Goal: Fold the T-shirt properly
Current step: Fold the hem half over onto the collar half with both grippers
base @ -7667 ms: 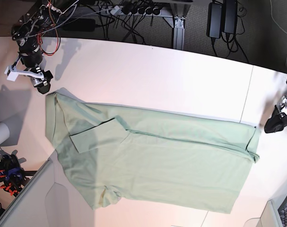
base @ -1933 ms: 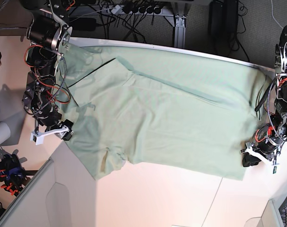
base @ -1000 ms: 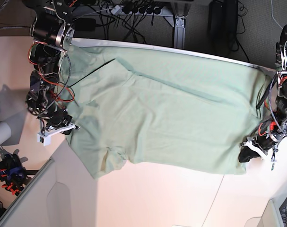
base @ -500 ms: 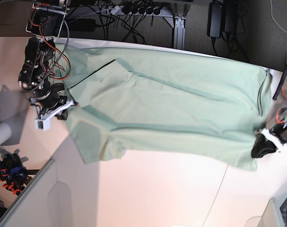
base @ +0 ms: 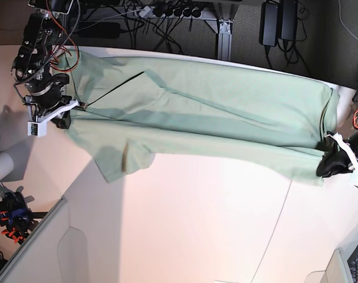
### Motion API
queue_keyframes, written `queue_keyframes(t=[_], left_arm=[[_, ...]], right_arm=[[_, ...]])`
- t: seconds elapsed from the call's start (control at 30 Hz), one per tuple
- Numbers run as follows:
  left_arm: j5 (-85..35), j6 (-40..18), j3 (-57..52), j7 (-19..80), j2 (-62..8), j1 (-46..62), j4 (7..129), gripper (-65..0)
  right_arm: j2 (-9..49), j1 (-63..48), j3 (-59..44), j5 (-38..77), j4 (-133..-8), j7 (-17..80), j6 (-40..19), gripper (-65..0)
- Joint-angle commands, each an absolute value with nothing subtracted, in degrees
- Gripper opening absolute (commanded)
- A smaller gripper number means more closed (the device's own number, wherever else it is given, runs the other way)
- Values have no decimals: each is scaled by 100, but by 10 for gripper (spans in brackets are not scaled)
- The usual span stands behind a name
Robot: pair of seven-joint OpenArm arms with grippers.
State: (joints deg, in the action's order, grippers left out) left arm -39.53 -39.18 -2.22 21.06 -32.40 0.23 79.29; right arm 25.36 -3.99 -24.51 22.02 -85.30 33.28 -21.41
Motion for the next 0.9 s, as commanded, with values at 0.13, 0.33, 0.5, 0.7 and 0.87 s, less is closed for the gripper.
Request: queue_keyframes(t=[0.13,0.33,0.5,0.7,0.87], left_arm=[[-4064,-4000,-270,2418,-3476,311,8525,-650],[-4348,-4000,-270,2773,-3559,773,9109,-650],[-4486,-4000,-270,3085,-3564,961,9247,-650],[-4971,-4000,-270,3551,-3575,987,9275,-650],[-5468,-4000,-270,4235,-3575,989,9478,-650]], right_arm=[[2665,-366,-2532,2231,-8628,3173,-2141,-650],[2663,-366,-2532,2198,-8571,3173,-2141,-650],[2663,-368,-2532,2051,-8394,3177,-2139,-650],[2661,-366,-2532,2040,-8385,3173,-2137,-650],[2661,-366,-2532,2038,-8385,3105,-2137,-650]])
